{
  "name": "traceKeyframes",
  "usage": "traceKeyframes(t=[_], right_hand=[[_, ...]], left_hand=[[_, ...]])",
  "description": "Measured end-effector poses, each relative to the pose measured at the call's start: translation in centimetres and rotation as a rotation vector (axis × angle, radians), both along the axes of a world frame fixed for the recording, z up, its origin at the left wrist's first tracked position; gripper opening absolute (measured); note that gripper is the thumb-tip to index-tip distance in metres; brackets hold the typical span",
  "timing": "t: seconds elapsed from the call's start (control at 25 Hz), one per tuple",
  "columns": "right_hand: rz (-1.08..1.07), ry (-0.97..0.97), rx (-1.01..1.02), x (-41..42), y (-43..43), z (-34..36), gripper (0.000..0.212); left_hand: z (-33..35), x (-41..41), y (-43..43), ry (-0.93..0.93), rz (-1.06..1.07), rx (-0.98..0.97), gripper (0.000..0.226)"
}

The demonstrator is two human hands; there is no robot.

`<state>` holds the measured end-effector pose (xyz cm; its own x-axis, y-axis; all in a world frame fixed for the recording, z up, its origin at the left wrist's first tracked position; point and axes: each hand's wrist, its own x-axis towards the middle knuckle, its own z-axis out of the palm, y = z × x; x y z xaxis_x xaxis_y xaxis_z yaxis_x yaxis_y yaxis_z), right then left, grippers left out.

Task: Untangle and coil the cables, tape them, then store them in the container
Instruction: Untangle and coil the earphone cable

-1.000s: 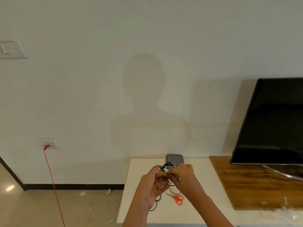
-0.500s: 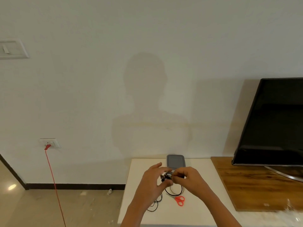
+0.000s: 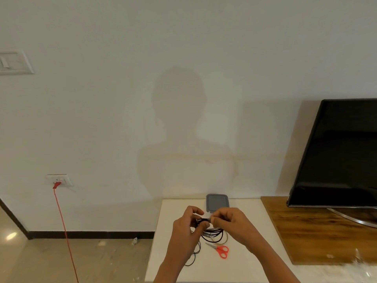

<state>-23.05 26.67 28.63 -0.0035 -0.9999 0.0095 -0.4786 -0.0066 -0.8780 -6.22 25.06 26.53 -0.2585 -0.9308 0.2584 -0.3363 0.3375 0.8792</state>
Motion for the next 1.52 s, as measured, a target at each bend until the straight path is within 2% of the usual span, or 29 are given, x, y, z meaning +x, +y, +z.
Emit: traceKeyframes(t=[0.08,0.12,0.24,0.36,0.44,0.6,0.72,0.76,0.88,1.04,1.28,1.36,1.52], right_hand=[[-0.029,-0.047,-0.014,0.3,0.3,-0.1,0.011],[-0.045,-0.065,-0.044,0.4,0.6,-0.3,0.02],[-0.088,-0.04,-0.218,1.2,1.6,-0.4,0.023],[-0.068,0.075,-0.367,1.5,1.9,-0.6,0.033],[-0.037,0.21,-0.435,1.1,1.6,-1.1,0.031],[-0.001,0.405,-0.382,0.9,0.6,-1.3,0.023],[0.065,0.565,-0.175,1.2,0.4,0.4,0.024],[0.086,0.556,-0.08,1.0,0.4,1.0,0.024],[0.177,0.35,0.151,0.2,0.3,2.0,0.025],[0.273,0.096,0.328,-0.7,0.3,2.6,0.027],[0.184,-0.394,0.542,-1.2,0.5,1.8,0.028],[0.174,-0.366,0.52,-1.2,0.4,1.5,0.029],[0.186,-0.091,0.344,-0.9,0.1,1.0,0.032]], left_hand=[[-0.3,-0.1,0.3,0.044,0.058,-0.024,0.015],[-0.4,-0.2,0.3,0.052,0.078,-0.039,0.015],[-0.2,-0.5,0.4,0.04,0.106,-0.095,0.02],[0.0,-0.7,0.2,0.0,0.1,-0.156,0.029],[-0.1,-0.7,0.1,-0.034,0.085,-0.203,0.024],[-0.4,-0.2,-0.5,-0.131,0.016,-0.286,0.015],[-0.3,0.3,-0.9,-0.19,-0.073,-0.287,0.019],[-0.2,0.5,-1.0,-0.195,-0.101,-0.27,0.021],[0.1,0.6,-1.0,-0.163,-0.169,-0.199,0.018],[0.1,0.6,-0.9,-0.137,-0.193,-0.19,0.006],[-0.2,0.6,-0.6,-0.17,-0.231,-0.228,0.002],[-0.3,0.3,-0.4,-0.117,-0.206,-0.196,0.005],[-0.2,-0.4,0.2,0.018,-0.103,-0.1,0.009]])
